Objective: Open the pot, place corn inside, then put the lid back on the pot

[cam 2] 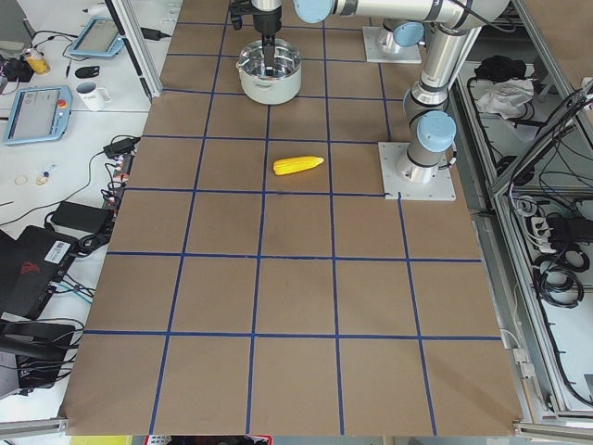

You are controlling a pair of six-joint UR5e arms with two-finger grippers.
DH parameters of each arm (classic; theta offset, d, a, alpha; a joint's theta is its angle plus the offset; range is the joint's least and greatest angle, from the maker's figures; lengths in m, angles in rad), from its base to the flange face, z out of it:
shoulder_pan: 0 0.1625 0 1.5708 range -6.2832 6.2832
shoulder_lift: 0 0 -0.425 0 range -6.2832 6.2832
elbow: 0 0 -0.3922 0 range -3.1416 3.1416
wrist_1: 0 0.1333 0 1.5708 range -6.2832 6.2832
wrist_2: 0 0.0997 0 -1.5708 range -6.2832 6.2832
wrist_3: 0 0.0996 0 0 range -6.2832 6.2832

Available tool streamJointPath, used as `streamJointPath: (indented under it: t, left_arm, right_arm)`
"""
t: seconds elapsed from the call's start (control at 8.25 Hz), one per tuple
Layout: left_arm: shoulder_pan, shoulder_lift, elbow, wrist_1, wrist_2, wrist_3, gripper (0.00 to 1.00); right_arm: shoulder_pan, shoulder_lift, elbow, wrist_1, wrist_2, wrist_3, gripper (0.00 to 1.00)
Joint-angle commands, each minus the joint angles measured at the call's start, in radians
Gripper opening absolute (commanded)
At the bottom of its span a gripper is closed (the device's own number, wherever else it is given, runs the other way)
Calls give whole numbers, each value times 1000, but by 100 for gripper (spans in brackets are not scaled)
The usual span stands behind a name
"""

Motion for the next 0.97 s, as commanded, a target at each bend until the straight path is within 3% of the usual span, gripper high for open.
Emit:
streamJointPath:
  t: [0.0,0.24,0.48,0.73,0.85]
  left_arm:
    - [154,0,-47,-1,-10,13,100]
    - [241,-3,-144,46,-32,45,100]
    - [243,-18,-323,282,-35,77,100]
    - [243,-69,-420,316,-38,53,100]
    - [243,-124,-429,336,-79,48,100]
  right_arm:
    - [0,9,-6,1,0,1,100]
    - [2,12,-9,1,-2,1,100]
    - [2,33,-30,-2,0,8,100]
    - [32,151,-145,4,27,51,100]
    - [110,211,-145,-57,50,136,100]
